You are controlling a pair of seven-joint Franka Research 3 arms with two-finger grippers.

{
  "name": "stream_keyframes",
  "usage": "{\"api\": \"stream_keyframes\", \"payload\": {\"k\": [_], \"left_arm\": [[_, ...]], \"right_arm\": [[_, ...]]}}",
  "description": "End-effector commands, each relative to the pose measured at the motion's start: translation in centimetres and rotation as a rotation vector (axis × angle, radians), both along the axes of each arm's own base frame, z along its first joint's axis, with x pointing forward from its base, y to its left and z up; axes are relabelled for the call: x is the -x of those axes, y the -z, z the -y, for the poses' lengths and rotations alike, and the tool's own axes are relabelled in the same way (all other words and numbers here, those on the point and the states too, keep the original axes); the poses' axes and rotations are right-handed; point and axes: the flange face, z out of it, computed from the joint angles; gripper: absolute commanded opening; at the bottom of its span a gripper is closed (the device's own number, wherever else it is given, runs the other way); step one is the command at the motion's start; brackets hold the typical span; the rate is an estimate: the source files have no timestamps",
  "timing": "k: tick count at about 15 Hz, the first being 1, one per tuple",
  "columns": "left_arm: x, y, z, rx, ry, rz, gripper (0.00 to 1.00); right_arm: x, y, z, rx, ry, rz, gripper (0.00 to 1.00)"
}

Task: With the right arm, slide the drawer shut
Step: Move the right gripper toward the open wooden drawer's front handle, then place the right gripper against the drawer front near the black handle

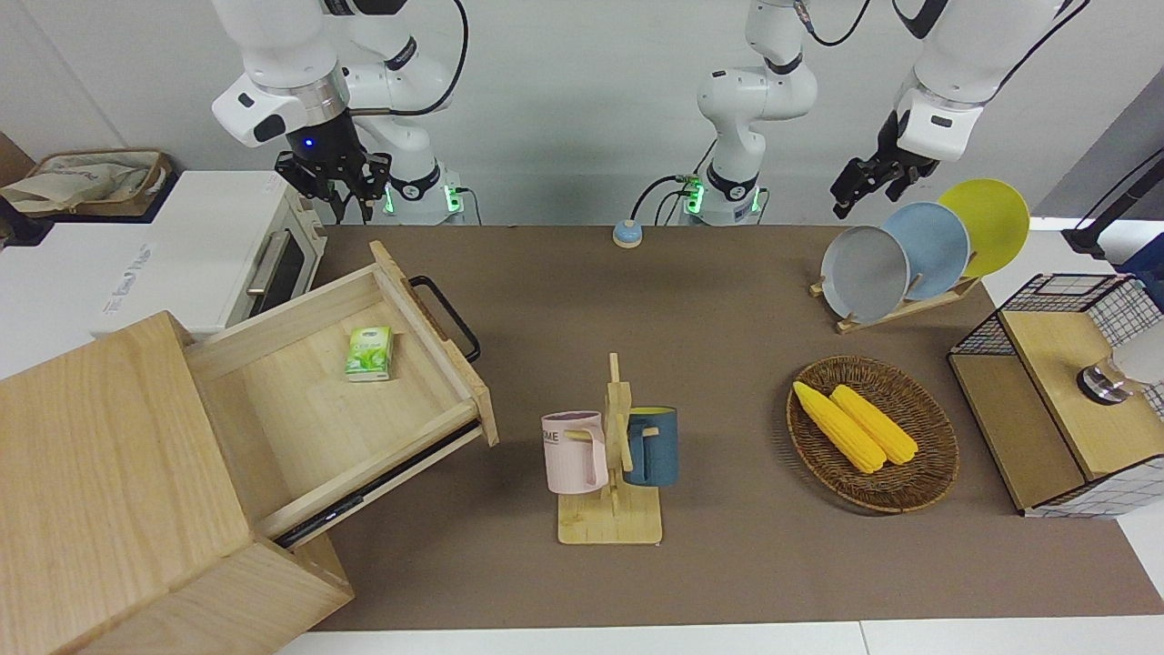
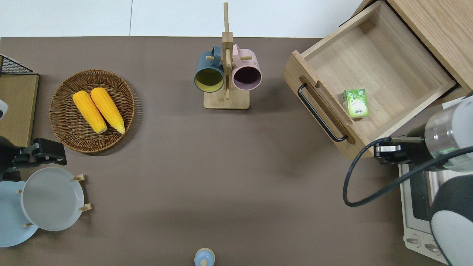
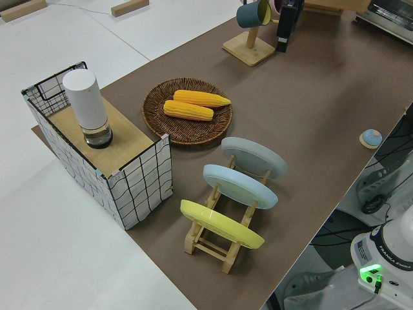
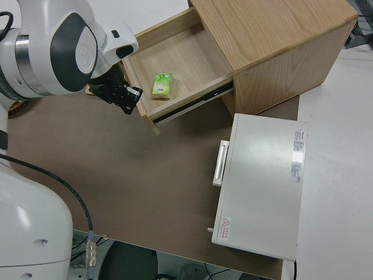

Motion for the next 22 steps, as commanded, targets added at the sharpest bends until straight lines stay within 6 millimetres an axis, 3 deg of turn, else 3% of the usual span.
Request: {"api": "stream_keyframes", "payload": {"k": [1,5,11,13,19,22], "left_arm": [[0.3,-0.4,-0.1,0.007,0.008,0.006,0.99],[0.3,-0.4,-0.1,0.007,0.008,0.006,0.99],[0.3,-0.4,-0.1,0.007,0.008,0.006,0.99],[0.3,-0.4,-0.1,0.007,0.008,0.006,0.99],[0.3,-0.4,-0.1,0.007,0.008,0.006,0.99],[0.3,-0.4,-0.1,0.007,0.008,0.006,0.99]], "right_arm": [[0.6,-0.4,-2.6,-0.045,0.130,-0.033,0.033],[1.6,0.3,-7.4,-0.042,0.336,-0.047,0.033],[1.7,4.2,-12.4,-0.039,0.509,0.004,0.039],[1.4,5.0,-13.0,-0.040,0.579,0.028,0.039],[1.0,10.1,-14.3,-0.046,0.640,0.053,0.039],[0.7,10.7,-14.1,-0.053,0.672,0.060,0.035]]}}
